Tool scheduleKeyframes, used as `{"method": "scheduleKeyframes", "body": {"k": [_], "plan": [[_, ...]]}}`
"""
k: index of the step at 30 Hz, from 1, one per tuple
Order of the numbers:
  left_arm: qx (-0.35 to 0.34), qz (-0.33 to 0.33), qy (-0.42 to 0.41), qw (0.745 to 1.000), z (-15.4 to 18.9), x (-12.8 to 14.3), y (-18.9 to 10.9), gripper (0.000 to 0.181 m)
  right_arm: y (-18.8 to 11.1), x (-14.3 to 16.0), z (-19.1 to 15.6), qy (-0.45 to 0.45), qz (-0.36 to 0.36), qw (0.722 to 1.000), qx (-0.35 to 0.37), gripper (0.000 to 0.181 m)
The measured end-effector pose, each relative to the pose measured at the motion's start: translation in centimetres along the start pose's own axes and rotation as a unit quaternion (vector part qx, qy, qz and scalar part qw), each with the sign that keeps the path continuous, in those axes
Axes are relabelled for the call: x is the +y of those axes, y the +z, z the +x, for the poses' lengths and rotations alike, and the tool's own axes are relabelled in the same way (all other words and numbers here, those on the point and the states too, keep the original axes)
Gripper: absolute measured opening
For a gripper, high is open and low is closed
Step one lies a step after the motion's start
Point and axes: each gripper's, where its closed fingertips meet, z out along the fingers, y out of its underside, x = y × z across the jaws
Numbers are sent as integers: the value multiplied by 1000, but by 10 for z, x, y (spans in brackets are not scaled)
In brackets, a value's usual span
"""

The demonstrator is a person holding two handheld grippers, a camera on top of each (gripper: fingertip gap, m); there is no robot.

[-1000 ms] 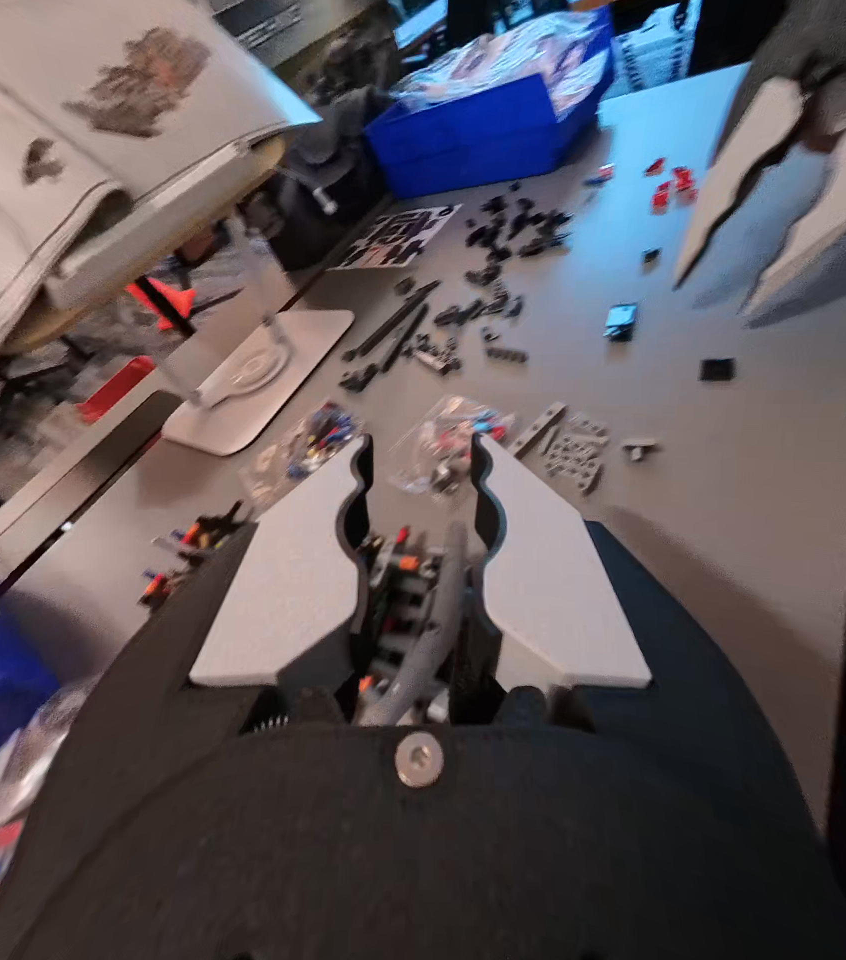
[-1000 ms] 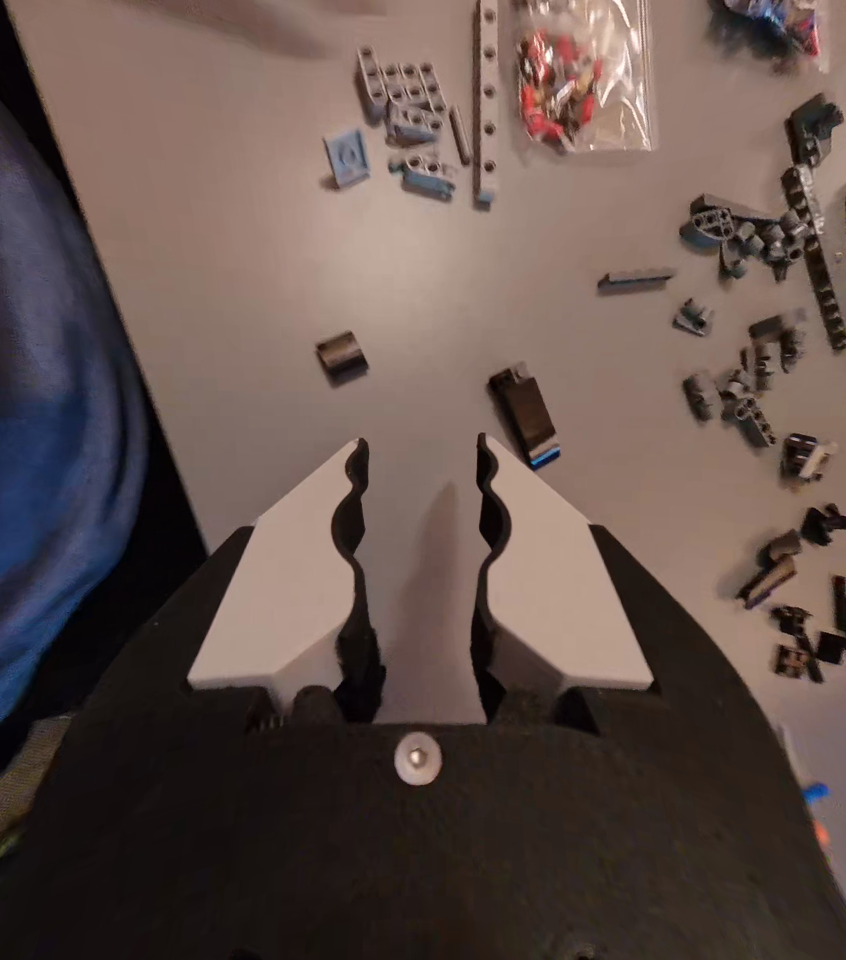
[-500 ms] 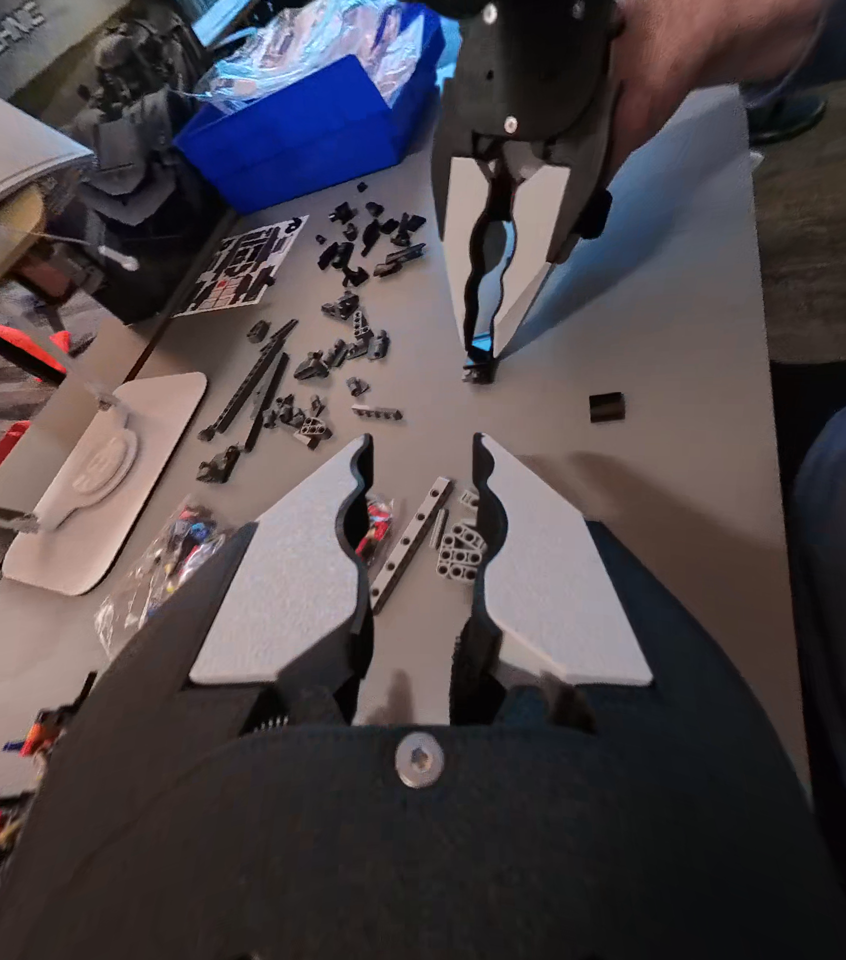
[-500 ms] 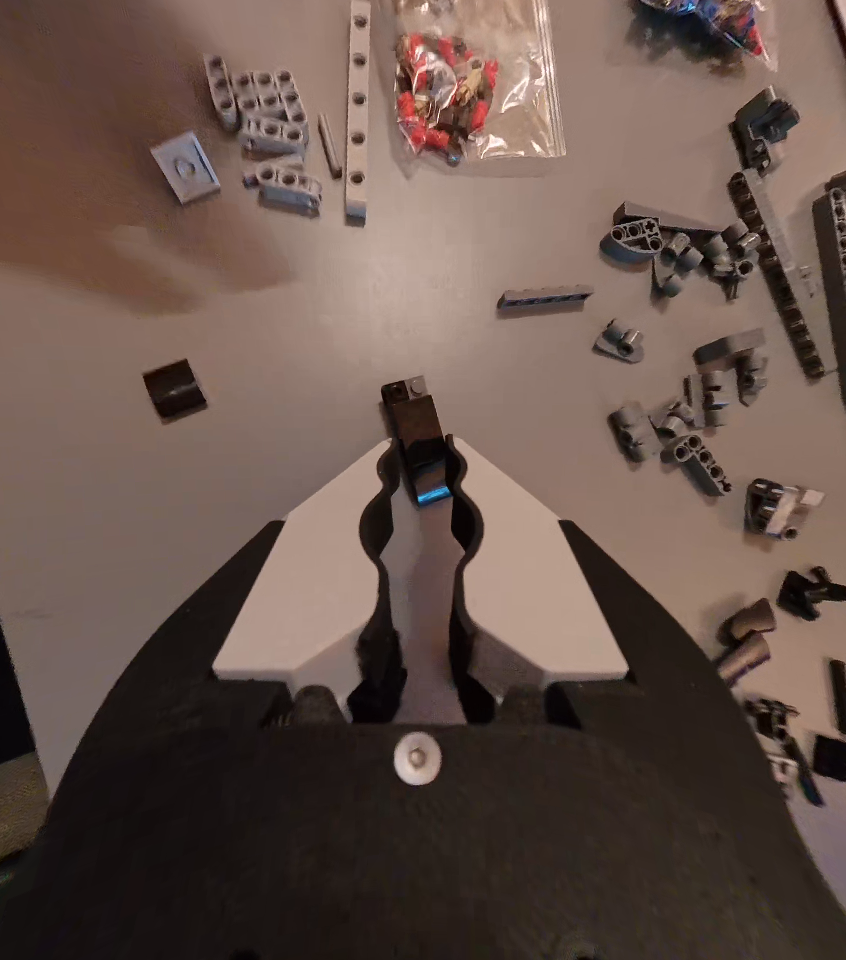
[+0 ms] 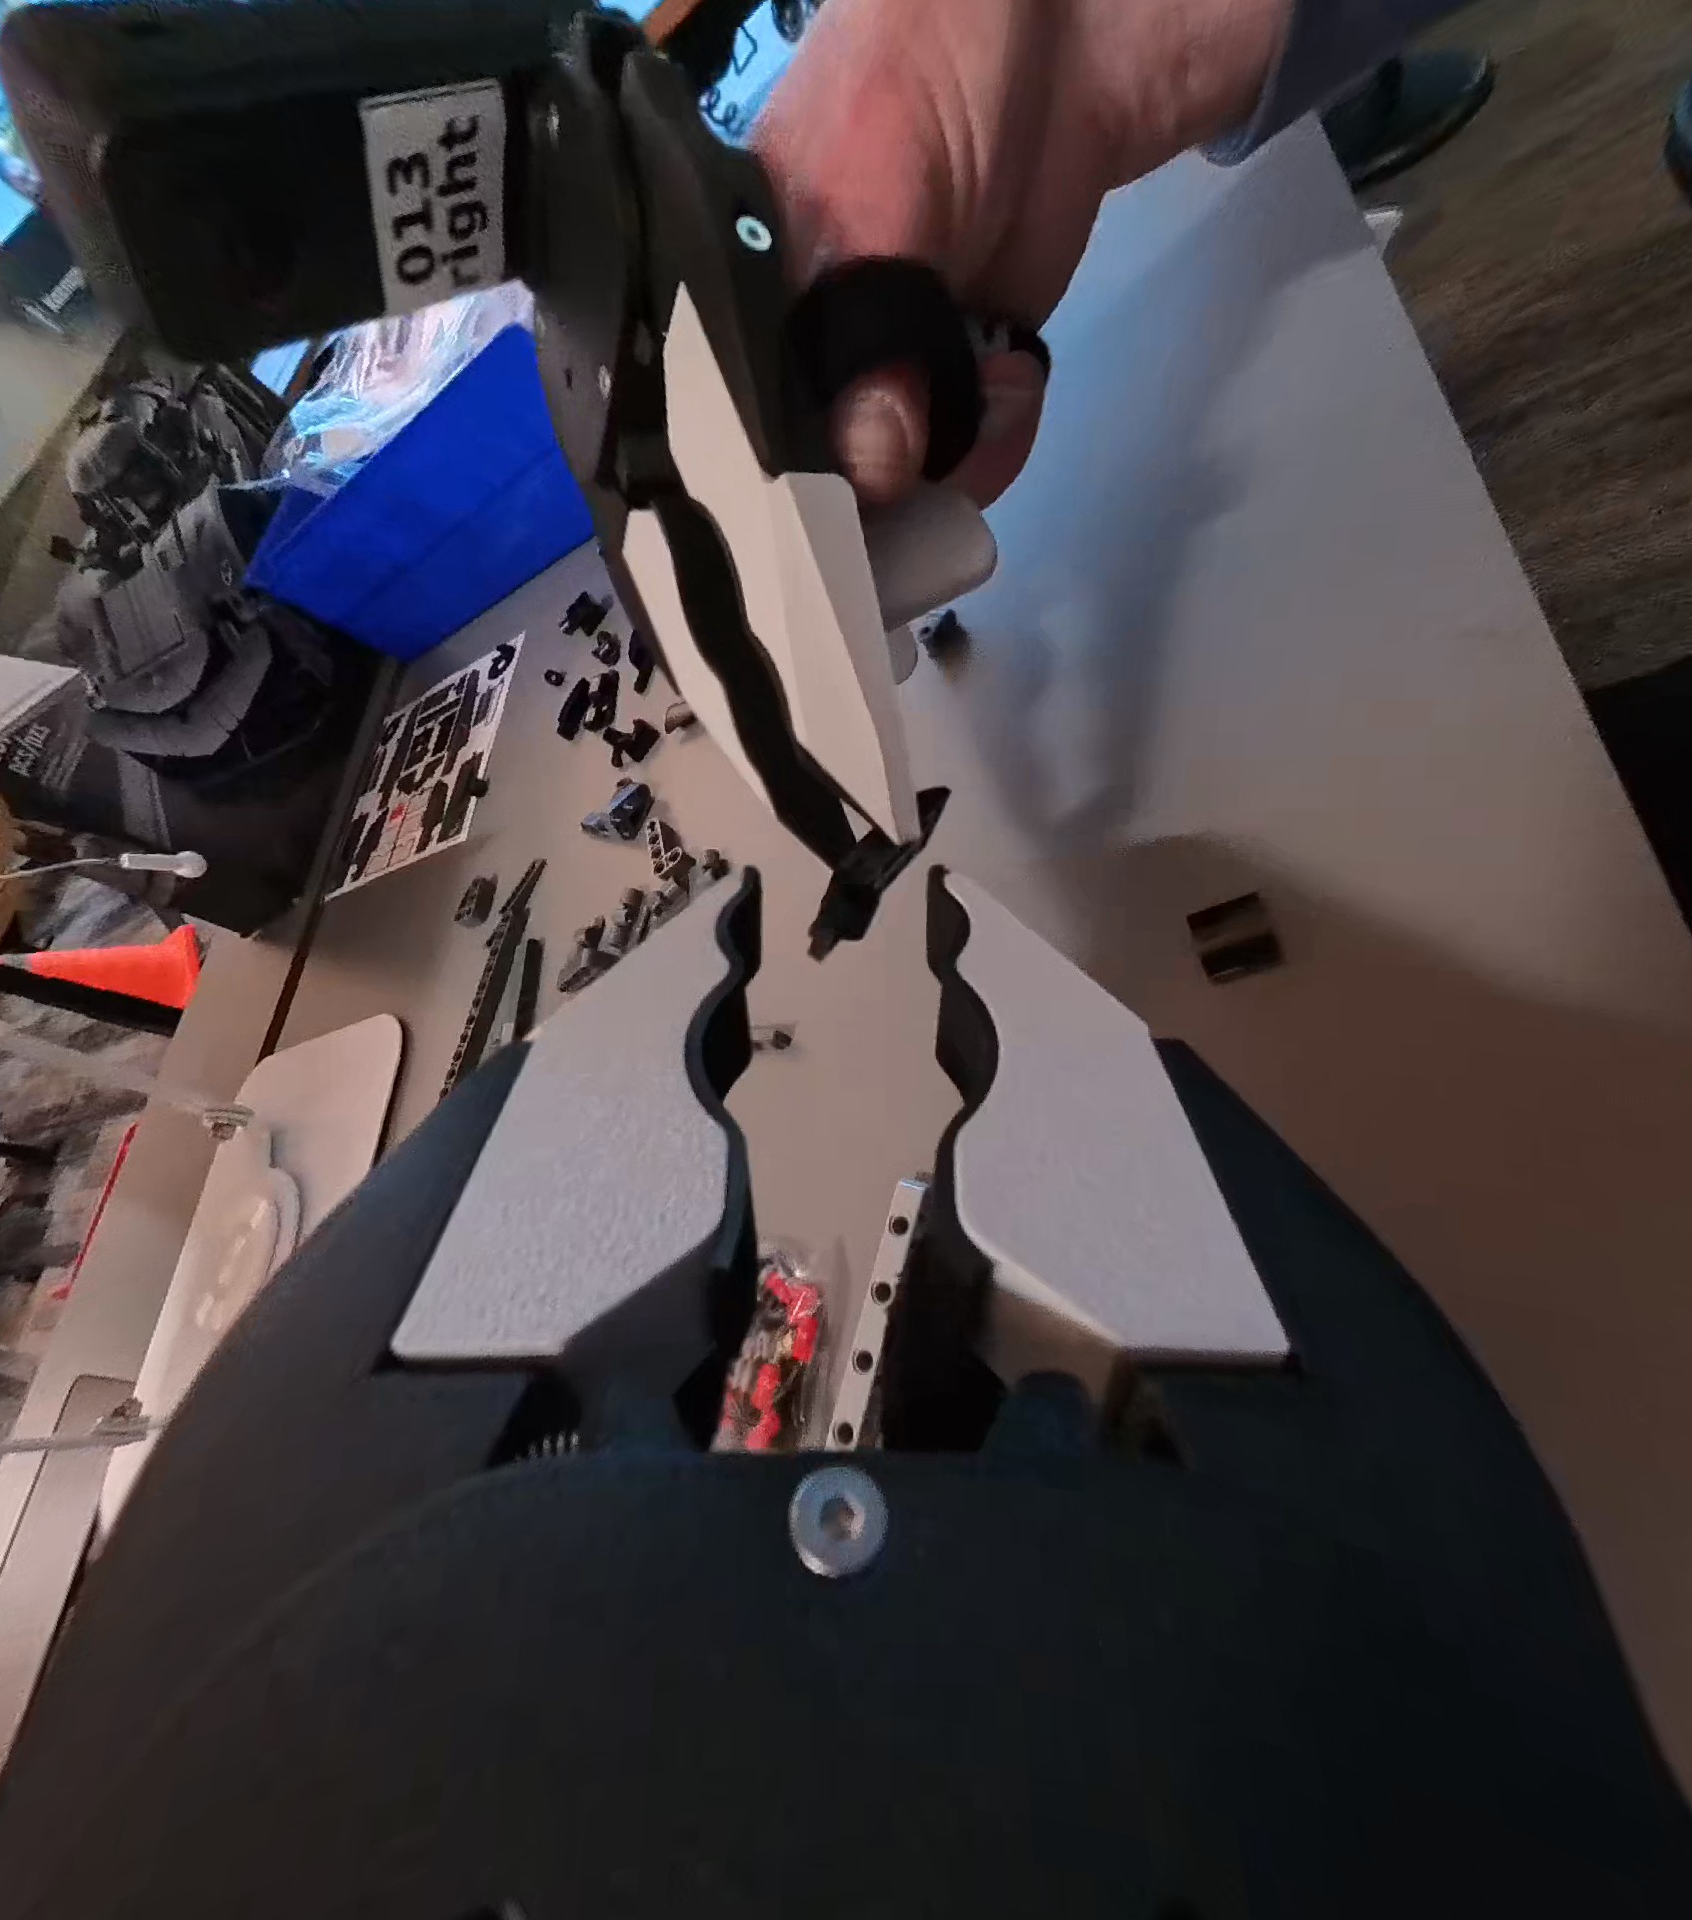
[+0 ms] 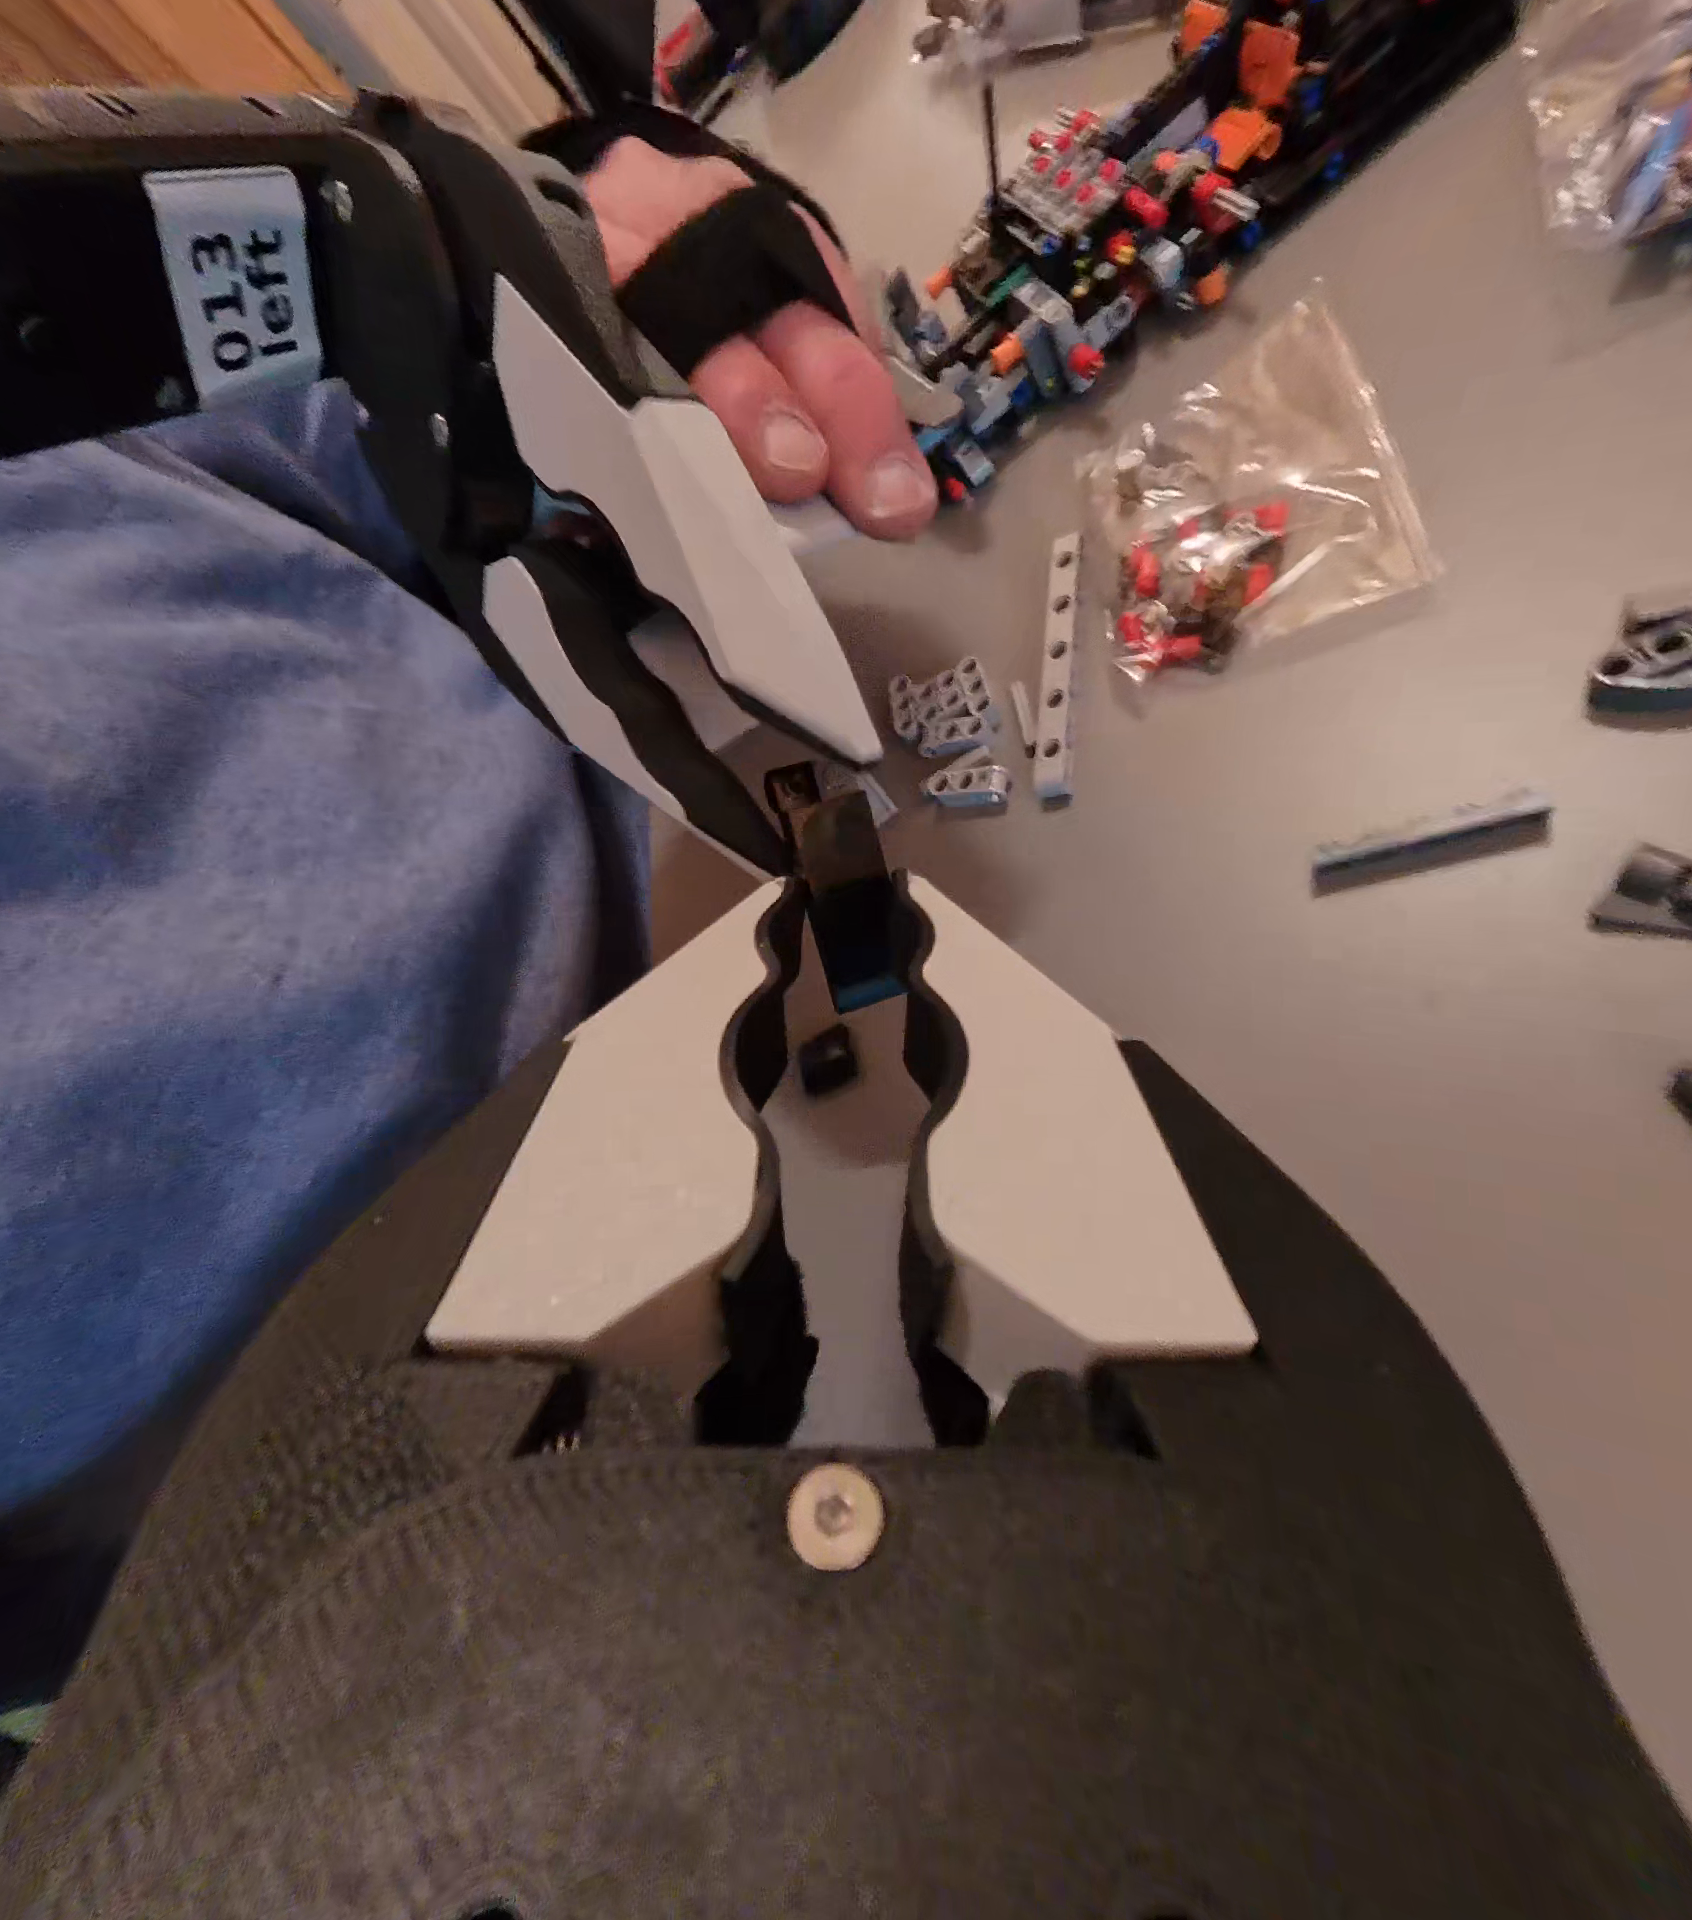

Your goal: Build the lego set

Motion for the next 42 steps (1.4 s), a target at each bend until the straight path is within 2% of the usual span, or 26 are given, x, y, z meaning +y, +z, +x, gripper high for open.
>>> {"method": "scheduleKeyframes", "body": {"k": [2, 8, 12, 15, 18, 22, 25, 29, 32, 36, 38, 42], "plan": [[-9, 2, 18, 1000, 0, 0, -2, 12, 5, -4, -5, 1, 2, 1000, -20, 14], [-21, 3, 12, 1000, -8, 3, -14, 7, 10, -19, -7, -7, 23, 999, -23, 15], [-30, -3, -27, 999, -21, 9, -21, 7, 7, -35, -3, -43, 45, 998, 30, 32], [-18, 16, -109, 994, -30, 10, -28, 7, 2, -44, 0, -93, 51, 990, 94, 40], [2, 55, -209, 976, -40, 6, -34, 7, 2, -50, 0, -161, 39, 973, 159, 30], [37, 105, -310, 944, -45, 1, -38, 7, 7, -56, 3, -222, 23, 947, 229, 6], [59, 127, -358, 923, -46, 0, -40, 7, 8, -60, -1, -222, 37, 947, 229, 4], [83, 155, -399, 900, -44, -6, -38, 9, 6, -56, -5, -171, 48, 966, 190, 4], [61, 154, -364, 916, -45, -6, -36, 35, 5, -38, -7, -97, 17, 986, 138, 4], [36, 152, -237, 959, -37, -15, -35, 46, -7, -36, -16, -14, 52, 997, 46, 4], [18, 138, -166, 976, -33, -18, -32, 47, -12, -34, -20, 6, 53, 999, 7, 4], [-2, 107, -49, 993, -24, -25, -22, 43, -15, -29, -25, 35, 45, 997, -46, 3]]}}
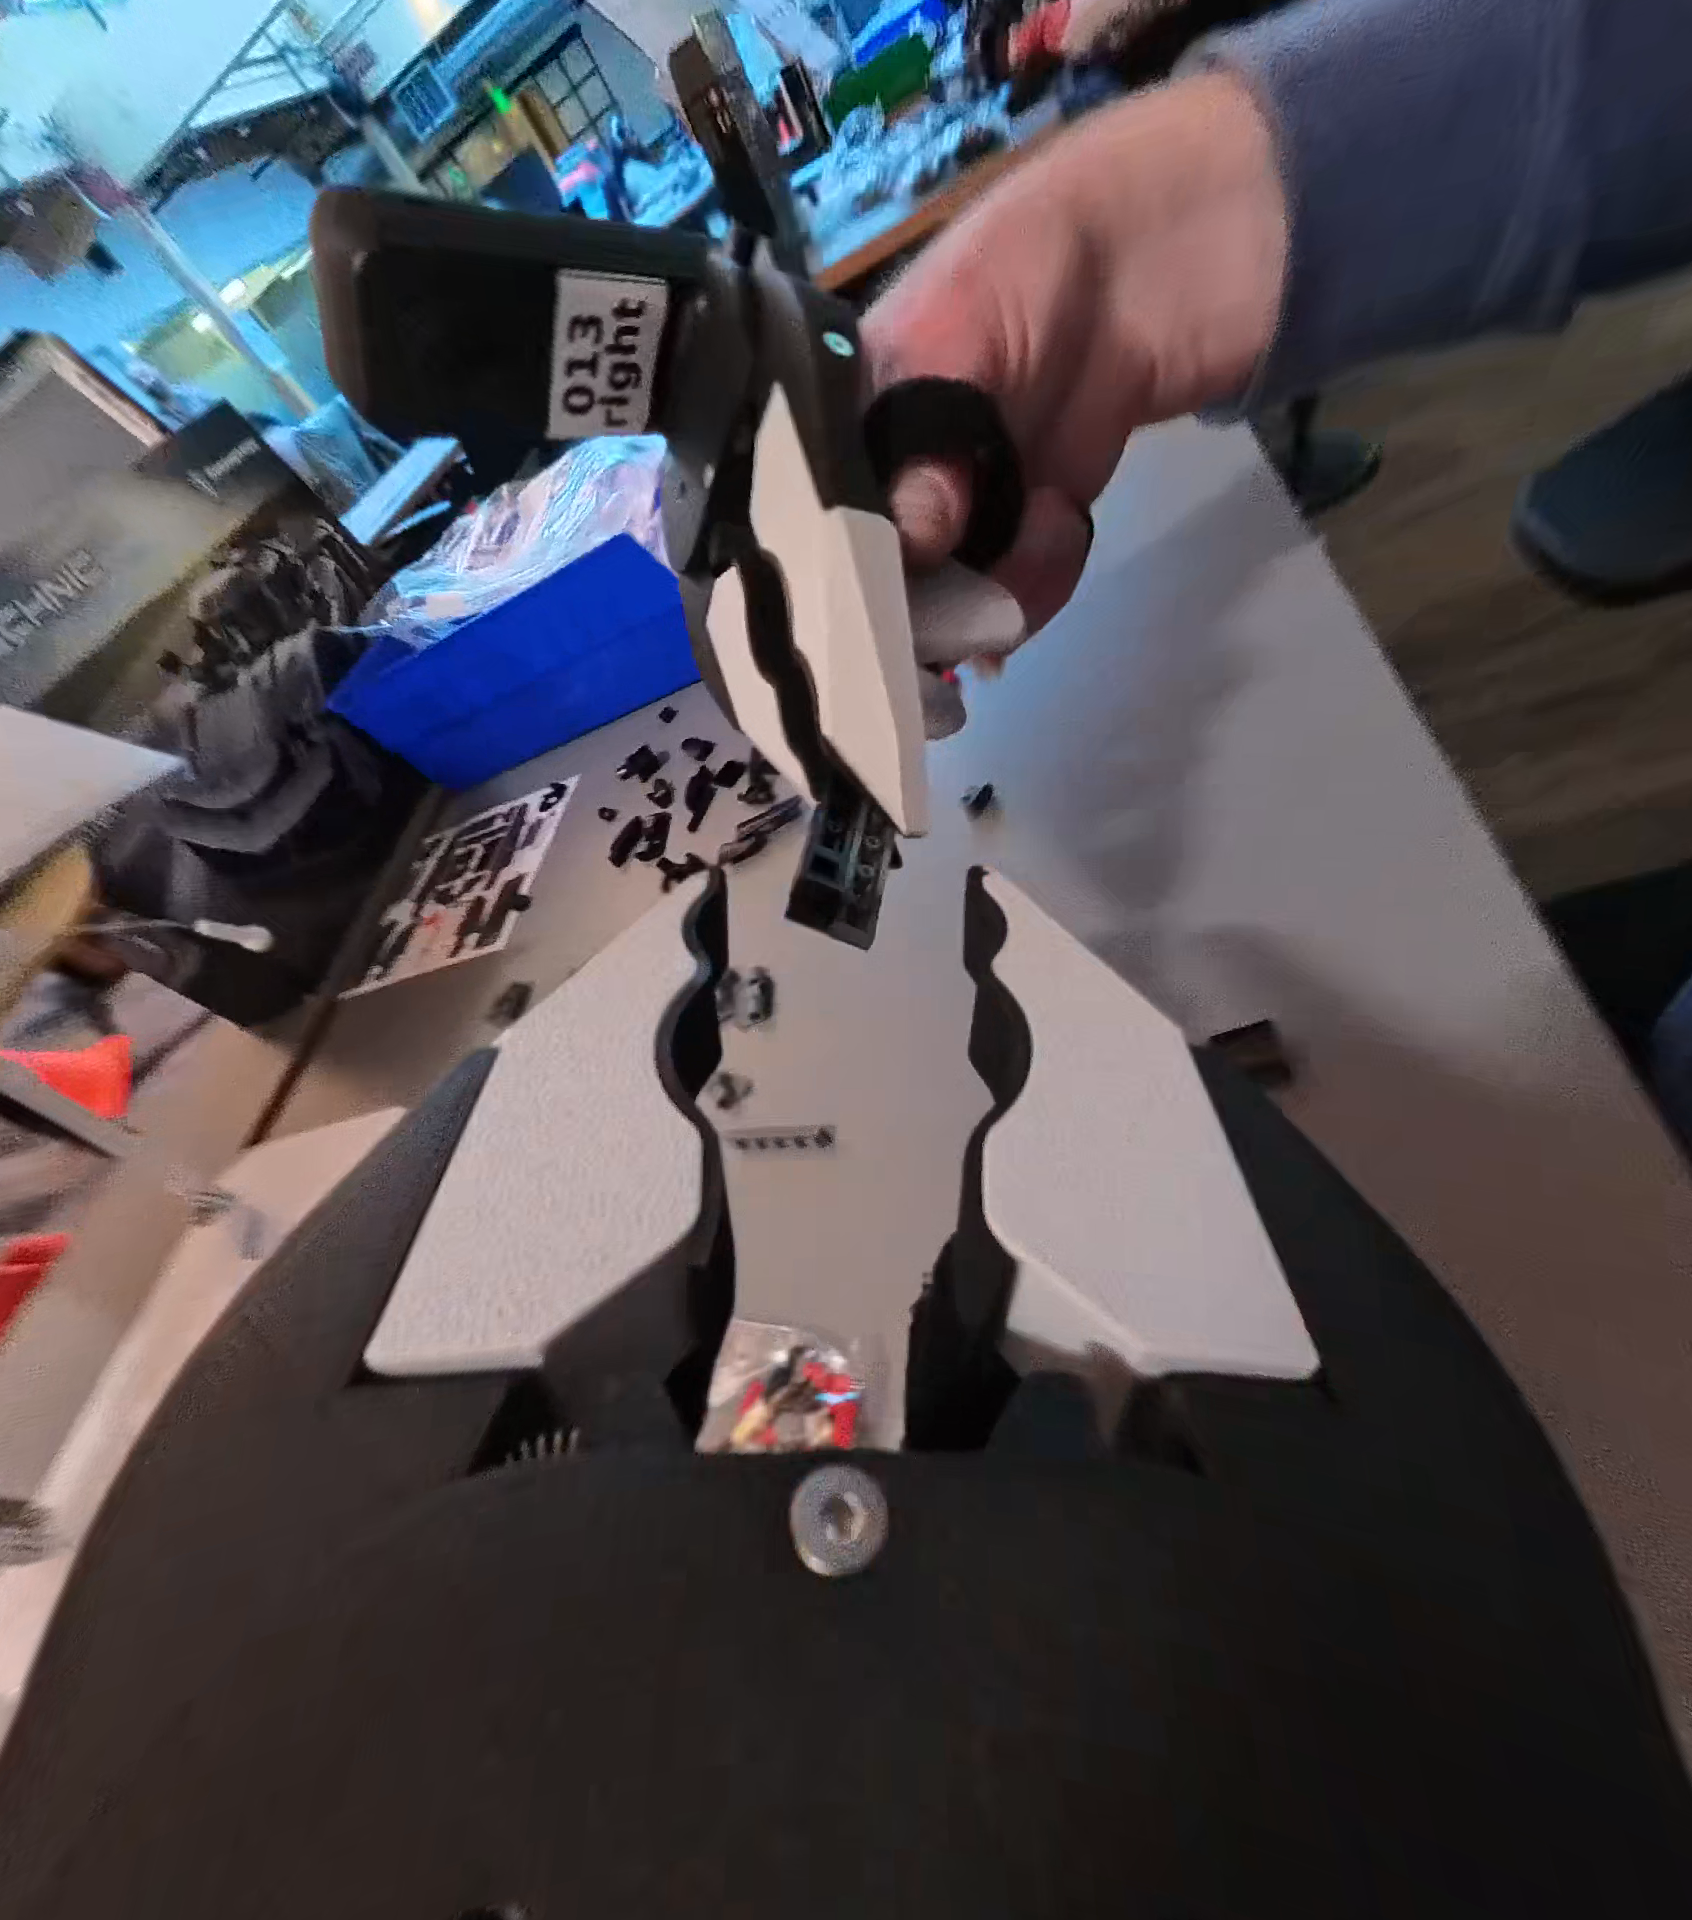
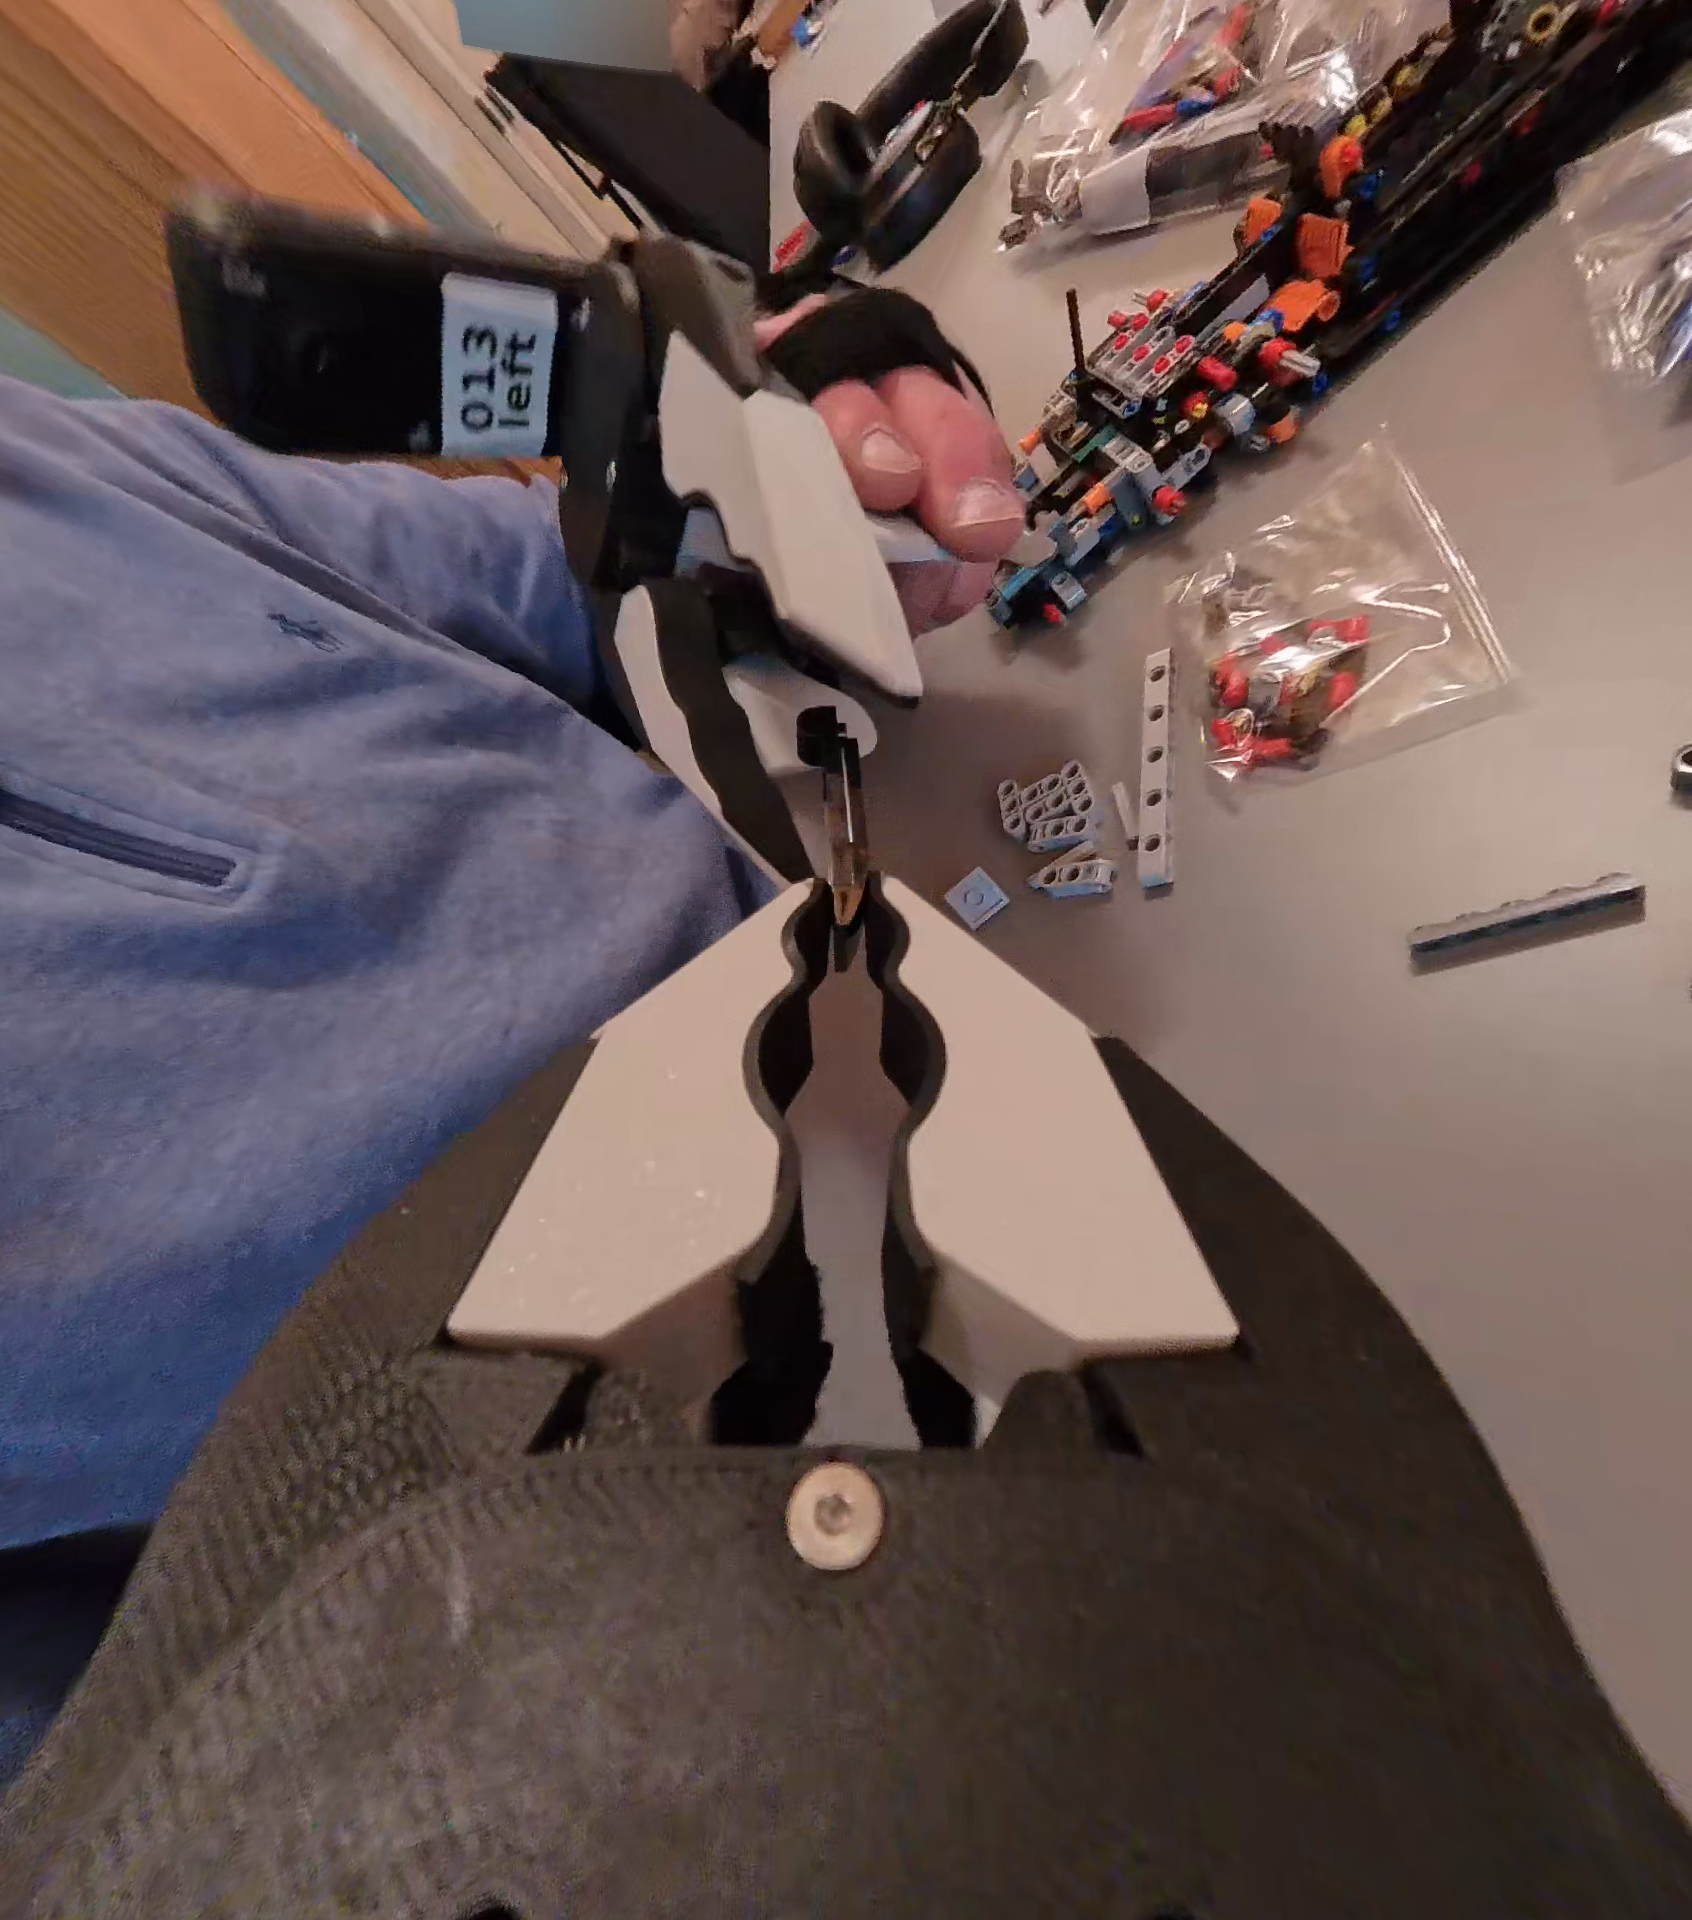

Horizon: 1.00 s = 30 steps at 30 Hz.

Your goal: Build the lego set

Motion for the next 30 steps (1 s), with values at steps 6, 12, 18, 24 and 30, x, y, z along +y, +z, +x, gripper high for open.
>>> {"method": "scheduleKeyframes", "body": {"k": [6, 12, 18, 24, 30], "plan": [[-14, 0, 72, 997, 10, -6, 10, 10, -1, 10, -1, 26, -17, 999, -21, 4], [-12, -5, 29, 999, 12, -1, 20, 0, -8, 19, 4, 36, 11, 999, -10, 4], [-21, -25, 0, 999, 10, 7, 36, 26, -20, 37, 12, 63, 15, 998, 0, 4], [-11, -15, -2, 1000, 8, 6, 44, 34, -30, 40, 16, 77, 37, 996, -3, 4], [15, -30, 28, 999, 15, 10, 45, 41, -40, 36, 20, 84, 63, 994, -5, 4]]}}
